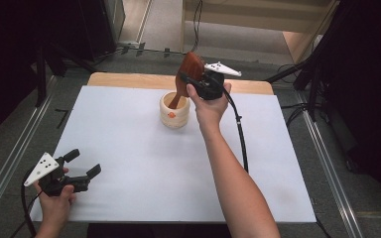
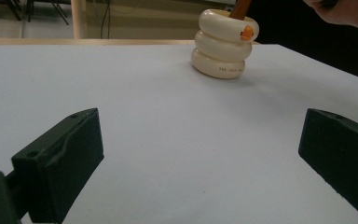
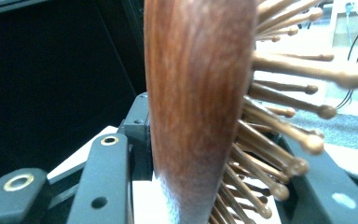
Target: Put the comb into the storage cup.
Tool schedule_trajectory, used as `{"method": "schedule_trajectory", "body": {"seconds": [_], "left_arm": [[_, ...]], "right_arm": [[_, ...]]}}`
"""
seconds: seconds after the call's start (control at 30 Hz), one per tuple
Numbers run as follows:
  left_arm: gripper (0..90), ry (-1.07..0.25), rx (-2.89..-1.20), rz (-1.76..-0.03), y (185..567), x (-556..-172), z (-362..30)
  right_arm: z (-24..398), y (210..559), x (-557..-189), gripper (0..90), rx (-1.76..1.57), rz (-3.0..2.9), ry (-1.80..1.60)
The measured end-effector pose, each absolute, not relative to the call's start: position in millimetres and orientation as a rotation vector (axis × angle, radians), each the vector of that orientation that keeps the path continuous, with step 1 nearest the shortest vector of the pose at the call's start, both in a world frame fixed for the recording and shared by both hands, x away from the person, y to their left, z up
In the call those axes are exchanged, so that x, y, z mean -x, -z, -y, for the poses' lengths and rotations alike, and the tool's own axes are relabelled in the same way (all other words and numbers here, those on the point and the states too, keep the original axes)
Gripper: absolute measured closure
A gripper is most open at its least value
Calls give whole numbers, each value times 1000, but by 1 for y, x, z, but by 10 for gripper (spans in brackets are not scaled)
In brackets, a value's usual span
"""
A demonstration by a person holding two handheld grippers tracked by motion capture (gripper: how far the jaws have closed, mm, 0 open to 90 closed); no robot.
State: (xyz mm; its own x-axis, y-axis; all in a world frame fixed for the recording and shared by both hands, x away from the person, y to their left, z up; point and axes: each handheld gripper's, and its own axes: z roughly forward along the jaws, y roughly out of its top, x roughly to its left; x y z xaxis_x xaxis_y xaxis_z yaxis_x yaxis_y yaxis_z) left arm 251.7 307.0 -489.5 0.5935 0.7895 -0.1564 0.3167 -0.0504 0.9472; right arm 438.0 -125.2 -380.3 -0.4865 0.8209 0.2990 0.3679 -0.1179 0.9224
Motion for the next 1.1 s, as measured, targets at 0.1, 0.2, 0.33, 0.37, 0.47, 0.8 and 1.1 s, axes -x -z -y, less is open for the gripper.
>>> {"method": "schedule_trajectory", "body": {"seconds": [0.1,0.2,0.33,0.37,0.47,0.8,1.1], "left_arm": [[1,-496,-1636,-937,489,-252,-307],[0,-496,-1636,-937,489,-252,-307],[1,-495,-1635,-937,489,-252,-307],[1,-495,-1636,-937,489,-252,-307],[0,-495,-1637,-935,490,-252,-307],[1,-497,-1641,-931,490,-252,-307],[1,-496,-1641,-929,490,-252,-306]], "right_arm": [[123,389,-440,527,-1331,-1786,-1624],[122,393,-441,527,-1342,-1785,-1622],[120,400,-443,527,-1363,-1794,-1611],[120,400,-443,527,-1363,-1794,-1611],[116,405,-444,527,-1369,-1797,-1607],[117,422,-446,527,-1432,-1774,-1605],[117,428,-450,526,-1504,-1740,-1660]]}}
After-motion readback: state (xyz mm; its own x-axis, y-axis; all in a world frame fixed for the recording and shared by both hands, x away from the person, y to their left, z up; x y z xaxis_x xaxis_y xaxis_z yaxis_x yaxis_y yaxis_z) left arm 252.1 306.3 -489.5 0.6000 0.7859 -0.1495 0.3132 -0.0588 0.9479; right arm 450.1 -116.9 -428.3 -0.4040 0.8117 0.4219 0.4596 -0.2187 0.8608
